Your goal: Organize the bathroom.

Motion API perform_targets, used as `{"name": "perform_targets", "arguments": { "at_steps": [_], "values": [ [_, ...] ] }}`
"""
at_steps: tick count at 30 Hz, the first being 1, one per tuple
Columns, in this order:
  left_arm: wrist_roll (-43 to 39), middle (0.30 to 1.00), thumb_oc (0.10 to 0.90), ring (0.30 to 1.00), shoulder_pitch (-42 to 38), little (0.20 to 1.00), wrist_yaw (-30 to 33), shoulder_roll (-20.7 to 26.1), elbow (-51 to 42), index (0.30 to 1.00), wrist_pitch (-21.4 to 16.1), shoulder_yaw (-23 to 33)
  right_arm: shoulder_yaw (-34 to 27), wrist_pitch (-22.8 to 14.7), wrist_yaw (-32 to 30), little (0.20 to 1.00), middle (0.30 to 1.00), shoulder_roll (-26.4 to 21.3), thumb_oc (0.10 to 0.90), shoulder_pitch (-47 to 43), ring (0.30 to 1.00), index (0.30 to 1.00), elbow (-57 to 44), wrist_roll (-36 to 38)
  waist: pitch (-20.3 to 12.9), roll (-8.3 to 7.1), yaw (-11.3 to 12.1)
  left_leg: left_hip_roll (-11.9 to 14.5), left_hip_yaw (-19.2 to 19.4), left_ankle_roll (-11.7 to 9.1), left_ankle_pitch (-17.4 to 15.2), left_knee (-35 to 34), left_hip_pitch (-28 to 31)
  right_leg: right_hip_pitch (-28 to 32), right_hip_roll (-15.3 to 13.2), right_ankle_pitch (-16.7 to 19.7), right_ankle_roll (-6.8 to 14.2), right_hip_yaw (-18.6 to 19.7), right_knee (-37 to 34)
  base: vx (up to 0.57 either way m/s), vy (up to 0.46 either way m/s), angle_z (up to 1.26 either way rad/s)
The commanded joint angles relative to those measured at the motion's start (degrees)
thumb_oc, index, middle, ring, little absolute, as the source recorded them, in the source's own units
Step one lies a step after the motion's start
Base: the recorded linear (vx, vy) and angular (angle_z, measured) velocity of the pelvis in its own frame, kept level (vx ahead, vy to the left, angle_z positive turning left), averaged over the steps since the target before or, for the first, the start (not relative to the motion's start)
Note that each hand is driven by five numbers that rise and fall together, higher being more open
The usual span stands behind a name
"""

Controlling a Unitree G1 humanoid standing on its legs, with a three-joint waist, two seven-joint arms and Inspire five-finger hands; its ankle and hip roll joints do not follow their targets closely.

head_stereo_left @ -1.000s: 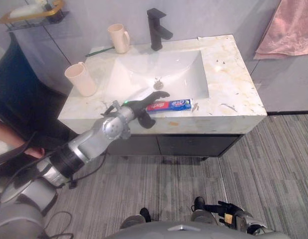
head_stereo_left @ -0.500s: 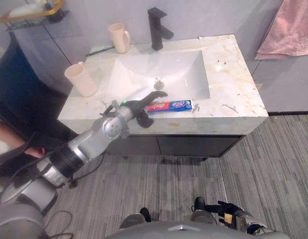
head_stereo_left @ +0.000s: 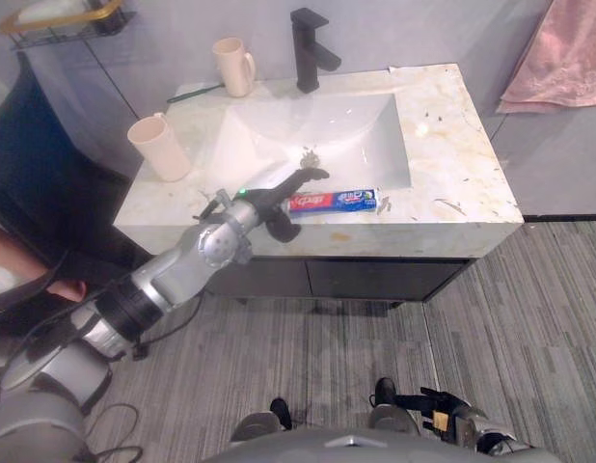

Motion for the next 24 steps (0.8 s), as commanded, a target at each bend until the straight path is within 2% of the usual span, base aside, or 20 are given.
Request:
{"name": "perform_targets", "arguments": {
  "at_steps": [1, 10, 20, 24],
  "values": [
    [2.3, 0.900, 0.800, 0.900, -12.3, 0.900, 6.6, 1.9, 1.0, 0.900, -3.1, 6.7, 2.7, 2.2, -0.5, 0.900, 0.900, -1.1, 0.800, 2.2, 0.900, 0.900, 1.7, -1.5, -1.9, -3.10, -0.9, -4.8, -0.7, 0.1, -3.2, 11.3, -7.3, 5.0, 6.3, -10.0, -2.2, -2.9, 2.0, 0.00, 0.009, 0.06],
    [2.9, 0.900, 0.800, 0.900, -12.9, 0.900, 7.2, 1.8, 1.9, 0.900, -4.1, 6.2, 2.5, 1.4, -0.1, 0.900, 0.900, -0.9, 0.800, 2.2, 0.900, 0.900, 2.7, -1.4, -2.2, -3.07, -1.0, -5.1, -0.6, 0.1, -3.5, 11.2, -7.1, 5.3, 6.3, -10.0, -2.2, -2.7, 1.7, 0.00, 0.000, 0.00],
    [1.6, 0.900, 0.800, 0.900, -11.8, 0.900, 8.5, 2.0, -0.1, 0.900, -6.2, 8.2, 2.7, 0.7, 0.2, 0.900, 0.900, -1.0, 0.800, 1.8, 0.900, 0.900, 3.4, -1.8, -2.2, -2.84, -0.4, -5.0, -1.0, 0.0, -2.9, 12.1, -7.5, 5.3, 6.3, -10.8, -2.6, -2.7, 2.7, 0.00, 0.000, 0.00],
    [2.5, 0.900, 0.800, 0.900, -11.7, 0.900, 7.9, 1.6, -0.2, 0.900, -5.5, 8.2, 2.6, 0.6, 0.3, 0.900, 0.900, -1.0, 0.800, 1.6, 0.900, 0.900, 3.5, -2.0, -2.3, -2.97, -0.2, -5.0, -1.1, 0.1, -3.0, 12.6, -7.8, 5.5, 6.2, -10.8, -2.7, -2.9, 2.6, 0.00, 0.000, 0.00]
  ]
}}
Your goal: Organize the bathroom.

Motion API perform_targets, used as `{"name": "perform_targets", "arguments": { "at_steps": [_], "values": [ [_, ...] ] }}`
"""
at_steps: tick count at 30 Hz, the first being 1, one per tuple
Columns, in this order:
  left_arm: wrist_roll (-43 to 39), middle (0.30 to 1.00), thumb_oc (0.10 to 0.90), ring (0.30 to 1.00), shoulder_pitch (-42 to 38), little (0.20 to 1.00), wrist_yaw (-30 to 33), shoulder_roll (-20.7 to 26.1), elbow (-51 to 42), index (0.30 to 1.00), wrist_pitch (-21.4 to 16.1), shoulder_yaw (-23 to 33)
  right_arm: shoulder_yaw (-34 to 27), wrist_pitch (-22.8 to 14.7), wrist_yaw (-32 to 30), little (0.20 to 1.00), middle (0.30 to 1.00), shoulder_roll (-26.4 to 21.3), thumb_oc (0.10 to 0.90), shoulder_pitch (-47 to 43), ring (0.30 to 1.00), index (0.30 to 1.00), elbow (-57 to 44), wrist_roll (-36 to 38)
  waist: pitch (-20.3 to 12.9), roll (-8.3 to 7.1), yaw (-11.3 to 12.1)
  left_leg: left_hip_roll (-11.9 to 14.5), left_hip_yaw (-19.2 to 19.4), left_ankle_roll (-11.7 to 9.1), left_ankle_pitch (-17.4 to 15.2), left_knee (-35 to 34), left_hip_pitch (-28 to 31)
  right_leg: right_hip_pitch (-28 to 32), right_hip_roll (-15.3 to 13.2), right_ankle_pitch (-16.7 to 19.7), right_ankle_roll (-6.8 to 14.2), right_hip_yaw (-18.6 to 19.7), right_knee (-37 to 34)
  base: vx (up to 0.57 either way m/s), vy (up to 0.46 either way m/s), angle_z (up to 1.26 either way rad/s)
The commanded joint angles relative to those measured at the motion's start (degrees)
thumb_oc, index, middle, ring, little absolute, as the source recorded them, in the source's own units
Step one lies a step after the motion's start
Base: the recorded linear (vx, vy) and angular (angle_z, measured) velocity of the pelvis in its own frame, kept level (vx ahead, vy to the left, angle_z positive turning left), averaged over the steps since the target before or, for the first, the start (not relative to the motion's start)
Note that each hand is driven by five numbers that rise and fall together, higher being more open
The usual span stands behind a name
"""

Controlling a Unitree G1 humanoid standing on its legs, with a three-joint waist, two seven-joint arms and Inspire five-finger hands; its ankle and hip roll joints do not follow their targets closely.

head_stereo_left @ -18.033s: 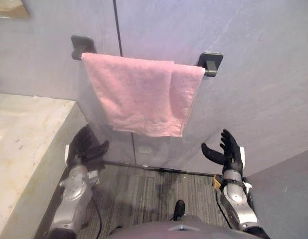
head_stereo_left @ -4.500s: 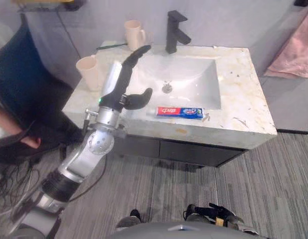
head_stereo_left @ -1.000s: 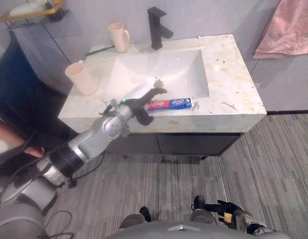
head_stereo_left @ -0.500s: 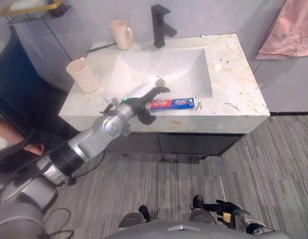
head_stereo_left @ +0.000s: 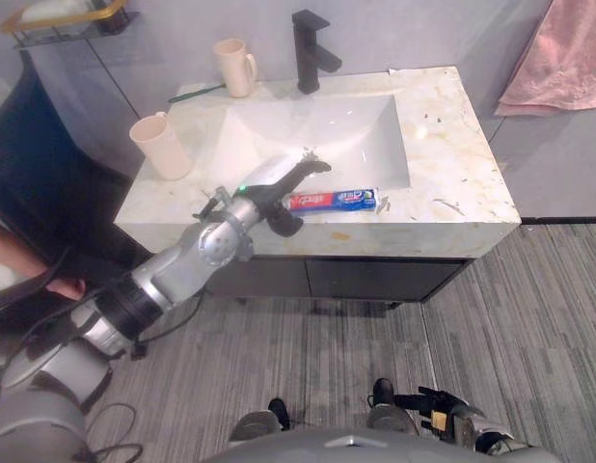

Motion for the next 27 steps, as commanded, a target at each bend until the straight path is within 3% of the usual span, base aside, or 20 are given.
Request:
{"name": "perform_targets", "arguments": {
  "at_steps": [1, 15, 27],
  "values": [
    [2.1, 0.900, 0.800, 0.900, -11.0, 0.900, 4.2, 1.5, -0.2, 0.900, -4.1, 7.9, 1.9, 0.7, 0.0, 0.900, 0.900, -1.1, 0.800, 1.7, 0.900, 0.900, 3.4, -1.8, -2.5, -2.56, -0.2, -5.0, -0.7, 0.1, -3.1, 11.0, -7.5, 5.1, 6.3, -10.3, -2.3, -3.0, 2.6, 0.00, 0.000, 0.00],
    [2.7, 0.900, 0.800, 0.900, -11.3, 0.900, -0.1, 0.9, 2.3, 0.900, -0.9, 5.6, 1.2, 1.4, -0.2, 0.900, 0.900, -1.0, 0.800, 2.8, 0.900, 0.900, 3.7, -1.5, -2.4, -2.31, -1.5, -4.8, 0.0, 0.2, -3.0, 10.7, -7.3, 4.9, 6.6, -10.0, -2.1, -2.2, 2.2, 0.01, 0.003, -0.02],
    [4.1, 0.900, 0.800, 0.900, -12.0, 0.900, 1.2, 0.7, 3.8, 0.900, 1.2, 4.5, 1.0, 1.2, -0.3, 0.900, 0.900, -1.6, 0.800, 3.3, 0.900, 0.900, 3.4, -1.9, -2.0, -2.27, -2.2, -4.4, 0.5, 0.1, -2.4, 11.7, -8.1, 4.7, 6.6, -10.1, -2.2, -2.0, 2.5, 0.02, 0.003, -0.01]
  ]
}}
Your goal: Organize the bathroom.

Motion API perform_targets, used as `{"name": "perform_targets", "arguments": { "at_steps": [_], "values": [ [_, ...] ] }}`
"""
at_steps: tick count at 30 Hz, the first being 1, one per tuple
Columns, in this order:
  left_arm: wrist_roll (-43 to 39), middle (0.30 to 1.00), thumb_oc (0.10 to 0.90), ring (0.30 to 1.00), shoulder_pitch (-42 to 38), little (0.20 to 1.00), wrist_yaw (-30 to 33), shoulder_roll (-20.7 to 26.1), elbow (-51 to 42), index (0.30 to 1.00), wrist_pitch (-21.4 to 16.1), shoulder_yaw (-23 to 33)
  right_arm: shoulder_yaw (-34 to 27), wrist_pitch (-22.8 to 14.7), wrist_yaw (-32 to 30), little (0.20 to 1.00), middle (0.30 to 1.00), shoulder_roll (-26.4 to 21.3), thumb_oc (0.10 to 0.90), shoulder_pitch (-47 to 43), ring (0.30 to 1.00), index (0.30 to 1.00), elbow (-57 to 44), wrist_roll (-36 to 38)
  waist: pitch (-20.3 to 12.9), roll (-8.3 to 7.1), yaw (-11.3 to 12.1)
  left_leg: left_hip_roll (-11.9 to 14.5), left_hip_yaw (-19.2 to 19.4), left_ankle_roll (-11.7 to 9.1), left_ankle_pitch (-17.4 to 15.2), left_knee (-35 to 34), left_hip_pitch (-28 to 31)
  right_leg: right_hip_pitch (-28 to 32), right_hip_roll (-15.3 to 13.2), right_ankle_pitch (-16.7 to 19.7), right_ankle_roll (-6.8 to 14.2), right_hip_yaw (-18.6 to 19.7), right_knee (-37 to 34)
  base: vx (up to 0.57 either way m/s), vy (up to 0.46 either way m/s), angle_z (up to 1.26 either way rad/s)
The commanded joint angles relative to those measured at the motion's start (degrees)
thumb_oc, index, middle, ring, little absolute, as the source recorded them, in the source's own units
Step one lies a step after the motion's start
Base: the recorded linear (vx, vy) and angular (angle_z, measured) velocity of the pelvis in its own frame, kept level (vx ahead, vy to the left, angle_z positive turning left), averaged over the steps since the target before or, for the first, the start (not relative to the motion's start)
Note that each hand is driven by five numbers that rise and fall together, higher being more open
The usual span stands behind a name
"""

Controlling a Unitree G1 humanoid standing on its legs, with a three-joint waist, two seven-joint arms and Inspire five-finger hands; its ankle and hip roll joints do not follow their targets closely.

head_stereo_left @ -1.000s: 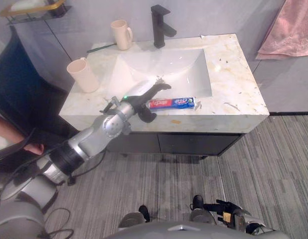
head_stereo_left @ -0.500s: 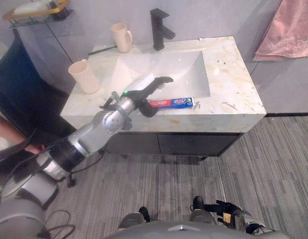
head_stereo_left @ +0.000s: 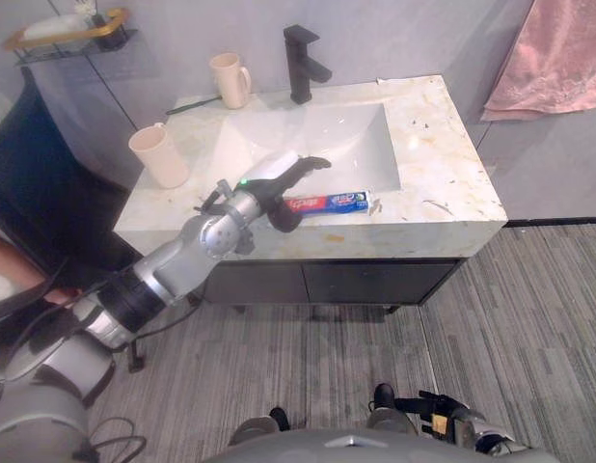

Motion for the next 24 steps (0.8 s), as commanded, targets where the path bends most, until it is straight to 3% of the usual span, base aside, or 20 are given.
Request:
{"name": "perform_targets", "arguments": {
  "at_steps": [1, 19, 20, 22, 23, 24],
  "values": [
    [3.3, 0.900, 0.800, 0.900, -10.1, 0.900, 3.9, 1.2, 2.7, 0.900, -1.0, 4.8, 1.0, 1.2, -0.3, 0.900, 0.900, -1.7, 0.800, 3.0, 0.900, 0.900, 2.9, -1.9, -0.3, -2.32, -1.7, -4.3, -0.2, 0.1, -2.3, 11.9, -8.1, 5.2, 6.6, -10.7, -2.4, -3.3, 2.5, 0.03, 0.000, 0.00],
    [3.0, 0.900, 0.800, 0.900, -11.7, 0.900, 1.7, 2.0, 0.7, 0.900, 1.6, 4.4, 1.2, 1.5, -1.1, 0.900, 0.900, -1.8, 0.800, 3.6, 0.900, 0.900, 1.5, -0.7, 0.3, -2.36, -2.0, -4.1, -0.4, 0.1, -1.4, 13.2, -9.1, 4.9, 6.7, -11.4, -2.8, -3.3, 3.7, 0.00, 0.001, 0.00],
    [3.2, 0.865, 0.776, 0.865, -11.8, 0.865, 1.5, 2.2, 0.5, 0.865, 1.8, 4.4, 1.1, 1.5, -1.1, 0.900, 0.900, -1.9, 0.800, 3.8, 0.900, 0.900, 1.5, -0.5, 0.4, -2.38, -2.0, -4.1, -0.4, 0.1, -1.4, 13.3, -9.1, 4.9, 6.7, -11.4, -2.8, -3.3, 3.8, 0.02, 0.001, -0.04],
    [2.9, 0.556, 0.571, 0.556, -12.0, 0.556, 0.5, 2.3, 0.6, 0.556, 2.2, 4.1, 0.9, 1.5, -1.0, 0.900, 0.900, -2.0, 0.800, 4.0, 0.900, 0.900, 1.4, -0.1, 0.5, -2.37, -2.2, -4.1, -0.4, 0.1, -1.3, 13.3, -9.2, 4.9, 6.8, -11.5, -2.9, -3.2, 3.9, 0.01, 0.000, -0.02],
    [3.1, 0.514, 0.543, 0.514, -12.1, 0.514, 0.3, 2.3, 0.6, 0.514, 2.3, 4.0, 0.9, 1.5, -1.0, 0.900, 0.900, -2.0, 0.800, 4.0, 0.900, 0.900, 1.4, -0.1, 0.5, -2.37, -2.2, -4.1, -0.4, 0.1, -1.3, 13.3, -9.2, 4.9, 6.8, -11.5, -2.9, -3.2, 3.9, 0.00, 0.000, 0.00],
    [4.5, 0.422, 0.482, 0.422, -12.2, 0.422, 0.2, 2.1, 0.5, 0.422, 3.0, 3.9, 0.9, 1.5, -1.1, 0.900, 0.900, -2.0, 0.800, 4.0, 0.900, 0.900, 1.3, 0.3, 0.6, -2.37, -2.2, -4.1, -0.4, 0.1, -1.3, 13.3, -9.3, 4.9, 6.8, -11.5, -2.9, -3.2, 3.9, 0.00, 0.000, 0.00]
  ]
}}
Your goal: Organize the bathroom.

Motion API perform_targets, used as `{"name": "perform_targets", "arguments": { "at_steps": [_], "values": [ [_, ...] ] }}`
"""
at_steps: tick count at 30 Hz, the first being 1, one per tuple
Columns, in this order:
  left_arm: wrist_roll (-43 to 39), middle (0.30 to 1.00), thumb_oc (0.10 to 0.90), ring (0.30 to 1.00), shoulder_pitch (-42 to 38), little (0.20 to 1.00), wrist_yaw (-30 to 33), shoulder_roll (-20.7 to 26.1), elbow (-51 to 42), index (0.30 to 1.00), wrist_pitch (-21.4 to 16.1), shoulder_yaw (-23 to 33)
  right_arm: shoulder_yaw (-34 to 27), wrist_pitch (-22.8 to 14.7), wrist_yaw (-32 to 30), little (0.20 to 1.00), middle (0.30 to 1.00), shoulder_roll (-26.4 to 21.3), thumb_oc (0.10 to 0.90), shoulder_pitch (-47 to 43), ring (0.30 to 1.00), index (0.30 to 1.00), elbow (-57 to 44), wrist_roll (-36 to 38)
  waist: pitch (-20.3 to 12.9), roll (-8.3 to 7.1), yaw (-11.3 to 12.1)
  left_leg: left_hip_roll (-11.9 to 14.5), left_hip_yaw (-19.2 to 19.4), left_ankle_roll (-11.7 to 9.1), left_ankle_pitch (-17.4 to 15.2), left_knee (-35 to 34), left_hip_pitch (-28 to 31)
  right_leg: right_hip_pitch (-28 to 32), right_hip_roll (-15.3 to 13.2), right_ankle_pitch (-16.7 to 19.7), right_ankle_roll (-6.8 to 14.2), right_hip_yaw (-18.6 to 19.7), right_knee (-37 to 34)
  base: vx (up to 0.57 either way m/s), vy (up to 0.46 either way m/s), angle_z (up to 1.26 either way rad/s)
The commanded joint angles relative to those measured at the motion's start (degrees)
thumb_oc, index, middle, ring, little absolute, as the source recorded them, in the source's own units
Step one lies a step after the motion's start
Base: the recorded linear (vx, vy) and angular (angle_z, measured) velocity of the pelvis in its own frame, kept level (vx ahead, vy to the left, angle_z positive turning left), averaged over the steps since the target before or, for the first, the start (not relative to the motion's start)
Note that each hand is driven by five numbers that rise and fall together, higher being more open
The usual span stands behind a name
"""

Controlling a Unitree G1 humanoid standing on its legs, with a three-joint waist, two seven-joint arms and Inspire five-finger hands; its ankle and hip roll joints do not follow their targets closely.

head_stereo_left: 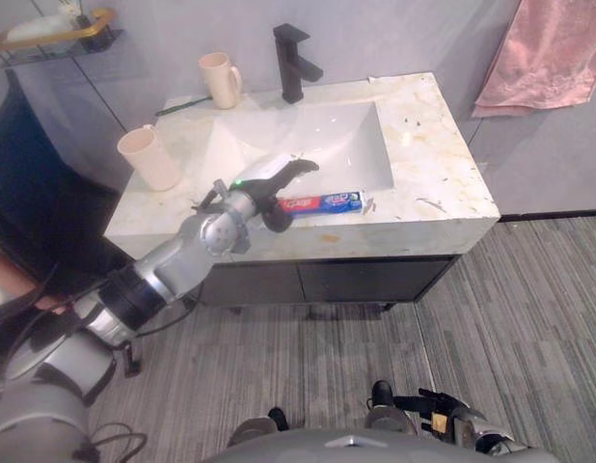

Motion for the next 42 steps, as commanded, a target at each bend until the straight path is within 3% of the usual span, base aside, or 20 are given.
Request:
{"name": "perform_targets", "arguments": {
  "at_steps": [1, 9, 14, 18, 19, 21, 23, 24, 25, 27, 30, 32, 33, 34, 35, 38, 40, 41, 42],
  "values": [
    [6.0, 0.300, 0.400, 0.300, -11.5, 0.300, 2.0, 2.1, -0.5, 0.300, -0.1, 4.1, 0.8, 2.1, -1.0, 0.900, 0.900, -2.0, 0.800, 4.0, 0.900, 0.900, 1.5, 0.2, 0.4, -2.03, -0.9, -4.2, -0.4, 0.2, -0.7, 12.8, -8.7, 5.7, 6.8, -10.9, -2.5, -3.3, 3.9, 0.00, 0.000, 0.00],
    [9.9, 0.300, 0.400, 0.300, -12.0, 0.300, 2.8, 3.4, 0.2, 0.300, 2.6, 3.3, 0.5, 2.3, -1.5, 0.900, 0.900, -2.2, 0.800, 4.4, 0.900, 0.900, 0.9, 0.9, 0.6, -1.99, -1.2, -4.5, -0.3, 0.1, -1.0, 12.0, -8.3, 5.6, 6.5, -10.6, -2.1, -3.5, 3.7, 0.00, 0.004, 0.00],
    [9.1, 0.300, 0.400, 0.300, -12.0, 0.300, 6.6, 4.1, 0.6, 0.300, 1.6, 3.6, 0.4, 0.8, -2.9, 0.900, 0.900, -2.2, 0.800, 4.6, 0.900, 0.900, 0.3, 3.3, 0.5, -2.17, -1.1, -4.8, -0.2, 0.1, -1.3, 11.2, -7.9, 5.5, 6.3, -10.4, -2.0, -3.8, 3.5, -0.01, 0.007, 0.00],
    [1.4, 0.300, 0.400, 0.300, -11.0, 0.300, 14.5, 4.5, 0.1, 0.300, -2.8, 6.2, -1.6, -4.7, -7.2, 0.900, 0.900, -2.6, 0.800, 4.6, 0.900, 0.900, -2.3, 11.6, 0.4, -2.71, -1.1, -4.9, -0.1, 0.2, -2.0, 9.7, -6.9, 5.4, 6.1, -10.1, -1.8, -3.9, 3.5, -0.05, 0.035, 0.01],
    [-5.3, 0.300, 0.400, 0.300, -8.6, 0.300, 17.7, 3.9, -0.5, 0.300, -7.7, 9.6, -3.3, -8.3, -10.4, 0.900, 0.900, -3.2, 0.800, 5.0, 0.900, 0.900, -5.6, 15.5, 0.5, -3.11, -1.3, -5.0, 0.1, 0.4, -2.5, 8.8, -6.2, 5.3, 6.0, -9.9, -1.7, -3.8, 3.6, -0.09, 0.045, 0.01],
    [-7.5, 0.300, 0.400, 0.300, -6.0, 0.300, 20.5, 2.8, -1.0, 0.300, -11.6, 12.7, -4.8, -11.4, -13.2, 0.900, 0.900, -3.6, 0.800, 5.6, 0.900, 0.900, -9.5, 19.2, 0.6, -3.46, -1.5, -5.0, 0.2, 0.6, -2.8, 8.1, -5.7, 5.1, 6.0, -9.7, -1.6, -3.7, 3.6, -0.09, 0.043, -0.01],
    [-15.1, 0.300, 0.400, 0.300, -2.5, 0.300, 22.6, 1.9, -1.1, 0.300, -18.3, 17.0, -7.9, -18.6, -18.7, 0.900, 0.900, -4.3, 0.800, 7.5, 0.900, 0.900, -15.1, 20.1, 0.5, -3.91, -2.1, -5.1, 0.3, 0.9, -2.9, 7.1, -4.9, 5.0, 6.2, -9.6, -1.7, -3.4, 3.5, -0.09, 0.052, -0.03],
    [-15.7, 0.300, 0.400, 0.300, -1.8, 0.300, 22.8, 1.4, -1.2, 0.300, -19.3, 17.8, -8.6, -19.1, -19.8, 0.900, 0.900, -4.3, 0.800, 7.8, 0.900, 0.900, -16.5, 19.8, 0.5, -4.00, -2.2, -5.1, 0.3, 0.9, -2.9, 6.9, -4.7, 5.0, 6.2, -9.6, -1.6, -3.3, 3.4, -0.10, 0.059, -0.08],
    [-19.2, 0.300, 0.400, 0.300, 0.5, 0.300, 23.8, -0.1, -1.6, 0.300, -23.1, 20.3, -11.1, -22.6, -23.7, 0.900, 0.900, -4.8, 0.800, 8.8, 0.900, 0.900, -21.1, 20.3, 0.5, -4.36, -2.7, -5.2, 0.4, 1.1, -2.9, 6.3, -4.3, 4.9, 6.3, -9.4, -1.6, -2.9, 3.2, -0.10, 0.057, -0.09],
    [-25.3, 0.300, 0.400, 0.300, 5.5, 0.300, 23.1, -3.6, -3.3, 0.300, -26.9, 25.0, -17.6, -28.0, -33.2, 0.900, 0.900, -6.3, 0.800, 11.1, 0.900, 0.900, -33.9, 15.4, 0.5, -4.86, -4.1, -5.5, 0.7, 1.4, -3.3, 4.6, -2.5, 4.9, 6.9, -9.0, -1.2, -1.9, 2.8, -0.11, 0.078, -0.12],
    [-32.5, 0.300, 0.400, 0.300, 9.5, 0.300, 21.0, -8.0, -5.1, 0.300, -27.4, 27.9, -26.1, -31.3, -40.0, 0.900, 0.900, -9.5, 0.800, 12.0, 0.900, 0.900, -48.1, 4.1, -0.1, -5.04, -5.9, -6.1, 1.0, 2.0, -2.7, 2.3, -1.0, 4.2, 7.3, -8.0, -0.8, -0.6, 2.1, -0.08, 0.114, -0.23],
    [-38.0, 0.300, 0.400, 0.300, 10.9, 0.300, 20.5, -11.4, -5.8, 0.300, -26.2, 28.2, -31.6, -33.3, -41.2, 0.900, 0.900, -11.7, 0.800, 11.5, 0.900, 0.900, -60.3, -3.5, -0.2, -4.60, -7.3, -6.4, 1.2, 2.3, -3.1, 0.8, 0.6, 4.3, 7.9, -8.0, -0.5, 0.5, 1.7, -0.05, 0.136, -0.18],
    [-38.3, 0.300, 0.400, 0.300, 11.0, 0.300, 20.5, -12.4, -5.6, 0.300, -26.0, 28.3, -32.8, -33.6, -40.8, 0.900, 0.900, -12.3, 0.800, 11.1, 0.900, 0.900, -63.8, -5.1, -0.3, -4.60, -7.7, -6.5, 1.4, 2.5, -2.6, 0.2, 0.6, 4.0, 7.9, -7.7, -0.5, 0.8, 1.7, -0.07, 0.156, -0.19],
    [-42.0, 0.300, 0.400, 0.300, 11.2, 0.300, 21.1, -14.0, -5.4, 0.300, -25.1, 27.9, -34.8, -36.3, -39.9, 0.900, 0.900, -15.1, 0.800, 8.8, 0.900, 0.900, -73.5, -9.1, -0.7, -4.34, -8.6, -6.7, 1.8, 2.8, -2.6, -0.9, 1.4, 3.9, 8.2, -7.7, -0.2, 1.6, 1.5, -0.08, 0.142, -0.17],
    [-42.8, 0.300, 0.400, 0.300, 11.1, 0.300, 21.3, -14.1, -5.4, 0.300, -24.8, 27.8, -34.9, -38.0, -39.4, 0.900, 0.900, -15.5, 0.800, 8.4, 0.900, 0.900, -74.5, -9.8, -0.8, -4.27, -8.7, -6.7, 1.9, 2.8, -2.5, -1.1, 1.5, 3.7, 8.2, -7.7, -0.2, 1.8, 1.5, -0.07, 0.171, -0.23],
    [-48.2, 0.300, 0.400, 0.300, 10.1, 0.300, 21.3, -16.8, -4.1, 0.300, -22.5, 26.4, -33.7, -45.6, -29.3, 0.900, 0.900, -19.5, 0.800, 3.5, 0.900, 0.900, -84.0, -8.3, -1.6, -3.85, -8.7, -7.0, 2.2, 3.2, -2.2, -3.0, 2.5, 3.6, 8.2, -7.8, 0.4, 2.1, 1.4, -0.05, 0.116, -0.20],
    [-49.7, 0.300, 0.400, 0.300, 9.7, 0.300, 20.4, -17.5, -4.1, 0.300, -21.1, 26.1, -31.1, -45.9, -23.9, 0.900, 0.900, -21.5, 0.800, 0.4, 0.900, 0.900, -87.3, -6.1, -2.1, -3.79, -8.0, -7.1, 2.3, 3.4, -2.0, -4.0, 2.8, 3.5, 8.1, -7.6, 0.6, 2.1, 1.1, -0.04, 0.054, -0.23],
    [-51.9, 0.300, 0.400, 0.300, 9.3, 0.300, 18.7, -18.4, -4.4, 0.300, -17.9, 25.4, -26.2, -45.7, -14.0, 0.900, 0.900, -23.1, 0.800, -4.4, 0.900, 0.900, -89.8, -1.5, -2.7, -3.87, -6.9, -7.2, 2.1, 3.6, -1.7, -4.9, 3.1, 3.6, 7.9, -7.5, 0.8, 1.8, 0.9, -0.04, 0.038, -0.14],
    [-52.0, 0.300, 0.400, 0.300, 9.0, 0.300, 18.2, -19.0, -4.3, 0.300, -17.2, 24.6, -23.1, -44.3, -11.6, 0.900, 0.900, -23.7, 0.800, -6.8, 0.900, 0.900, -90.9, -1.3, -2.9, -3.99, -6.1, -7.1, 1.9, 3.6, -1.5, -5.3, 3.2, 3.5, 7.8, -7.4, 0.9, 1.5, 0.8, -0.05, 0.044, -0.07]
  ]
}}
